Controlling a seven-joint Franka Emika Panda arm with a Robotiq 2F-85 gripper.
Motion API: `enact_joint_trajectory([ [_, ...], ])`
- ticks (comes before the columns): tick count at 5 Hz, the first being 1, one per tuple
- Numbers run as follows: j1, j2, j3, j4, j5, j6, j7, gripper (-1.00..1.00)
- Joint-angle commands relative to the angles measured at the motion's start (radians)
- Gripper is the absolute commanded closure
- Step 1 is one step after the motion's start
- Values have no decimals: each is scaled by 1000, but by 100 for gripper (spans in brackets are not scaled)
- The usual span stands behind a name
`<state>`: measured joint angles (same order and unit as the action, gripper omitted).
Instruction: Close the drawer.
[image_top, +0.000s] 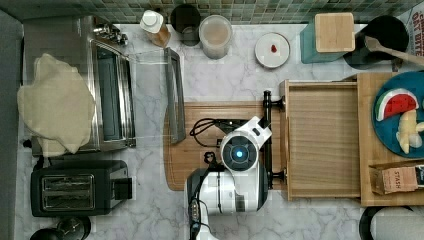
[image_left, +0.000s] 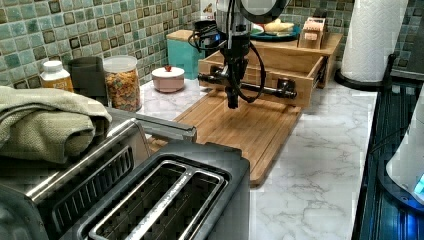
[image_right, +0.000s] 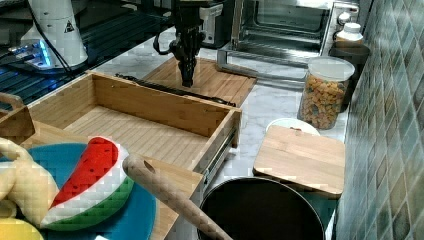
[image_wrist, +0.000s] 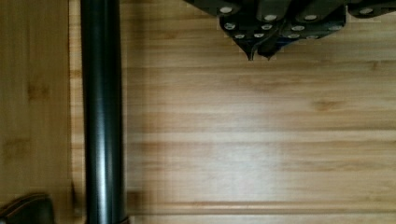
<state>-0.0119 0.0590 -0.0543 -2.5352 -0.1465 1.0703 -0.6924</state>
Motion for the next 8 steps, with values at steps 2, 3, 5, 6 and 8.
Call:
enact_joint_trajectory([
  [2,-131,11,-157,48,153,118,-357,100],
  [3,-122,2,-221,92,72,78,-247,100],
  [5,-232,147,-280,279,340,40,-683,100],
  [6,-309,229,-304,408,390,-23,-820,100],
  [8,-358,237,-391,558,249,-90,-825,100],
])
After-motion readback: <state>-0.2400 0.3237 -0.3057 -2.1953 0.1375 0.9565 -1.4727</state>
